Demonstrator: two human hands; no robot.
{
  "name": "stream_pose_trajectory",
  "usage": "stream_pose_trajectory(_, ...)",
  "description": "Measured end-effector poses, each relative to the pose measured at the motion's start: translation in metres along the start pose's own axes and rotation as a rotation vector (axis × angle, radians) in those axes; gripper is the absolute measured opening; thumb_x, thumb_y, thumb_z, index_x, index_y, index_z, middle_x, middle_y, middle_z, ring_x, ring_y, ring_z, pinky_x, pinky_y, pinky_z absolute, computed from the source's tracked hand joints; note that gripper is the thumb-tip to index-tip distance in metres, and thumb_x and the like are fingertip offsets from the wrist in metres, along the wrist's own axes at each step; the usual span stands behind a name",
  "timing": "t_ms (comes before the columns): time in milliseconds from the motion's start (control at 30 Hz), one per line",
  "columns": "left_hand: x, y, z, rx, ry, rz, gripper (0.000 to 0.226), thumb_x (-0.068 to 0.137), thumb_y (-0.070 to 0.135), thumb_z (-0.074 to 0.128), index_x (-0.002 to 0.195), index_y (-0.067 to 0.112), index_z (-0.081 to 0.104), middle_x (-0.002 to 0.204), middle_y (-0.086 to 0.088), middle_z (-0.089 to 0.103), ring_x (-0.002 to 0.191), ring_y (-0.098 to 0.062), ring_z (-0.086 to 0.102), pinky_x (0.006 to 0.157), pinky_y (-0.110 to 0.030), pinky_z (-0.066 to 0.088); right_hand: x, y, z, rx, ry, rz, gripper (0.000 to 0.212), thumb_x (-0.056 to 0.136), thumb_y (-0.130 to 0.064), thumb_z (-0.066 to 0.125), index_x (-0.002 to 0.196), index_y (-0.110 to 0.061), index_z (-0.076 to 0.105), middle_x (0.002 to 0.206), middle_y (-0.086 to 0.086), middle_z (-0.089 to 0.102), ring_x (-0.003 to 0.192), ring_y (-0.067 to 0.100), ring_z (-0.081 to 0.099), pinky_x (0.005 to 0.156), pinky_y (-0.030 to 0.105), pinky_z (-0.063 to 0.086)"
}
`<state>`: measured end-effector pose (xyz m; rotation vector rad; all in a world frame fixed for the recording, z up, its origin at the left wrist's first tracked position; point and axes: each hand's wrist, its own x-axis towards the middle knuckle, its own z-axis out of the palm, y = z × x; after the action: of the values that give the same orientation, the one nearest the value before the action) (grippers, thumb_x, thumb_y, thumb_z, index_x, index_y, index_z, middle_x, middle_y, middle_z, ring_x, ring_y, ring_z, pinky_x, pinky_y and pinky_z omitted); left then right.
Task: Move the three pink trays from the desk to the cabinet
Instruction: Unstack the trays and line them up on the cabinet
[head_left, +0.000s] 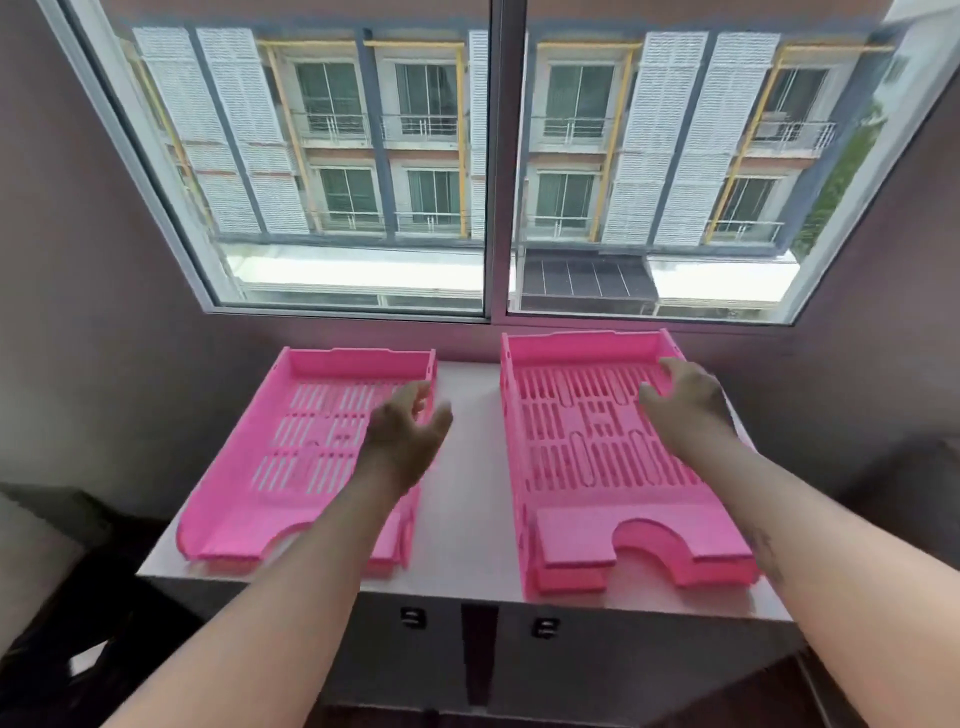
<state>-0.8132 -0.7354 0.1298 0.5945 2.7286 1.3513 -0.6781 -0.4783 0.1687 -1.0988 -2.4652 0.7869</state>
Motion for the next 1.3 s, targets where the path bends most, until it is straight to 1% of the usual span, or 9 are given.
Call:
stream_pose_trajectory(133,-0.030,0.025,0.067,-0.049,-0.303,-0.175,0.064,0.091,0.045,0.055,0.145,0.010,0.044,0.142,-0.011,0.054,0.130,-0.027,0.051,0.106,-0.042,0.042,-0.001,0.075,-0.029,-0.009,-0.009,0.192,0.032,0.087,-0.017,0.055,0.114,-0.001,0.059,0.105,0.021,0.063,0.090,0.037,0.061,0.078,0.042,0.052)
stream_pose_trajectory(267,-0.040,0.035,0.096,-0.033,-0.224,-0.095,0.037,0.090,0.030,0.045,0.085,-0.004,0.058,0.073,-0.008,0.057,0.068,-0.021,0.051,0.062,-0.032,0.038,-0.005,0.115,-0.025,0.087,-0.161,0.249,0.027,0.089,-0.007,0.046,0.108,-0.006,0.064,0.095,0.015,0.066,0.079,0.031,0.061,0.065,0.033,0.048)
stream_pose_trajectory(433,-0.039,0.066,0.102,-0.007,-0.083,-0.050,0.031,0.089,0.018,0.046,0.064,0.000,0.046,0.060,-0.011,0.045,0.057,-0.021,0.037,0.056,-0.033,0.029,0.011,0.128,-0.044,0.240,-0.153,0.191,0.035,0.089,0.003,0.035,0.102,-0.007,0.066,0.082,0.007,0.060,0.061,0.014,0.052,0.048,0.020,0.036)
stream_pose_trajectory(667,-0.071,0.101,0.162,-0.194,-0.144,-0.115,0.034,0.102,0.025,0.031,0.092,0.012,0.062,0.094,-0.010,0.063,0.091,-0.023,0.057,0.078,-0.036,0.044,0.028,0.182,-0.104,0.204,-0.062,0.176,0.030,0.086,0.003,0.042,0.086,-0.012,0.067,0.076,0.009,0.062,0.071,0.027,0.054,0.053,0.025,0.038)
stream_pose_trajectory(733,-0.086,0.098,0.184,-0.087,-0.216,-0.160,0.039,0.102,0.026,0.033,0.133,0.015,0.055,0.135,-0.009,0.059,0.125,-0.026,0.052,0.103,-0.039,0.040,0.032,0.199,-0.117,0.193,-0.042,0.184,0.032,0.086,0.003,0.044,0.091,-0.016,0.068,0.084,0.012,0.065,0.078,0.028,0.058,0.054,0.027,0.039)
stream_pose_trajectory(867,-0.116,0.080,0.217,0.407,-0.440,-0.012,0.060,0.098,0.047,0.035,0.153,0.026,0.027,0.162,-0.002,0.027,0.148,-0.025,0.025,0.119,-0.046,0.025,0.040,0.232,-0.134,0.241,-0.036,0.244,0.036,0.084,0.001,0.043,0.096,-0.019,0.071,0.092,0.014,0.070,0.090,0.034,0.065,0.076,0.041,0.056)
stream_pose_trajectory(1033,-0.111,0.052,0.220,0.715,-0.508,0.090,0.067,0.096,0.063,0.014,0.156,0.035,0.003,0.165,0.005,-0.001,0.152,-0.021,-0.001,0.121,-0.049,0.005,0.047,0.254,-0.149,0.260,-0.036,0.275,0.038,0.084,0.002,0.044,0.106,-0.013,0.071,0.098,0.016,0.069,0.096,0.038,0.065,0.084,0.047,0.054)
stream_pose_trajectory(1167,-0.095,0.025,0.194,0.779,-0.543,0.078,0.084,0.078,0.074,-0.008,0.154,0.038,-0.004,0.163,0.011,-0.007,0.152,-0.018,-0.005,0.121,-0.051,0.004,0.056,0.268,-0.154,0.248,-0.023,0.279,0.030,0.080,-0.001,0.045,0.081,-0.020,0.068,0.097,0.018,0.071,0.094,0.040,0.066,0.083,0.053,0.055)
stream_pose_trajectory(1300,-0.079,0.006,0.174,0.777,-0.535,0.056,0.085,0.076,0.073,-0.008,0.154,0.038,-0.004,0.162,0.012,-0.008,0.151,-0.017,-0.006,0.122,-0.050,0.003,0.056,0.270,-0.145,0.244,-0.035,0.298,0.035,0.084,0.002,0.044,0.099,-0.018,0.069,0.096,0.016,0.068,0.097,0.040,0.064,0.082,0.049,0.054)
